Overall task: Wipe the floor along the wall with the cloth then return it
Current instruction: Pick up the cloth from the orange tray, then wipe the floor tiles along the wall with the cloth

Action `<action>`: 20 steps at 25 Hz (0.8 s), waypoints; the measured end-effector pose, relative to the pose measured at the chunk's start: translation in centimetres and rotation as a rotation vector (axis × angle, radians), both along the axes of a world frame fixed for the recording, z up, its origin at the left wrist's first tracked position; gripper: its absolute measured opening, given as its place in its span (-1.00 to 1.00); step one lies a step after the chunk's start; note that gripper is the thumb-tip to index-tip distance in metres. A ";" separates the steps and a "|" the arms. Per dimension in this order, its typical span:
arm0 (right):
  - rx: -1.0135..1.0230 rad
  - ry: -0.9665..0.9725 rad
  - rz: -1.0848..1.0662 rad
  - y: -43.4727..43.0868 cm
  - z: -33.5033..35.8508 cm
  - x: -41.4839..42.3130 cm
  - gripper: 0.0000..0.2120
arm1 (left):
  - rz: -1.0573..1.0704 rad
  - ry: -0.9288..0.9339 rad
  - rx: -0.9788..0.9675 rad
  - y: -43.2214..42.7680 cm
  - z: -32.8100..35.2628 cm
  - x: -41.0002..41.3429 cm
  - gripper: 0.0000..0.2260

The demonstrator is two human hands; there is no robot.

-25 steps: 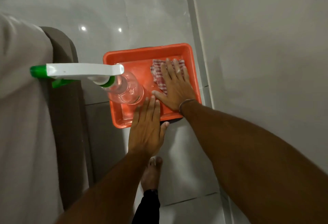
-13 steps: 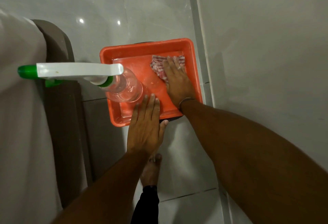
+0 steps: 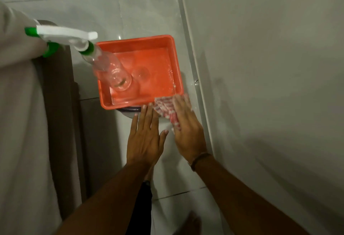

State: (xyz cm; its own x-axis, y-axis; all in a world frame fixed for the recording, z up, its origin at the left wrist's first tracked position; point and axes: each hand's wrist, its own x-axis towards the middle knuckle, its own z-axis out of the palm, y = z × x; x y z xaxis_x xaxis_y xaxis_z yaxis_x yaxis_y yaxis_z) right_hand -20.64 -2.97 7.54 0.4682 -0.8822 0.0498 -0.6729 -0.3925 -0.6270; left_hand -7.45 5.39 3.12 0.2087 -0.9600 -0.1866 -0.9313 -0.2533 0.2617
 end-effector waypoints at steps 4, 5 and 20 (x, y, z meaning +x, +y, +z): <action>0.095 0.110 0.020 7.0 -4.9 -7.1 -0.45 | -0.014 -0.024 0.014 5.5 -2.8 -5.2 -0.27; 0.116 0.131 0.013 8.2 -6.7 -8.7 -0.45 | -0.018 -0.040 0.021 6.7 -4.1 -6.5 -0.26; 0.073 0.487 0.108 7.7 -37.1 -14.8 -0.35 | -0.031 -0.016 0.078 10.7 -33.6 -10.1 -0.23</action>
State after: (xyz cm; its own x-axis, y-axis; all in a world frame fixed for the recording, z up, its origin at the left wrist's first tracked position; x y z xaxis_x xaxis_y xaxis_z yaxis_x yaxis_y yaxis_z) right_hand -35.47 4.74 -29.57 0.5102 -0.8207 -0.2570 -0.8524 -0.4427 -0.2783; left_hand -17.51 16.07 -30.43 0.1823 -0.9489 -0.2577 -0.9429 -0.2430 0.2277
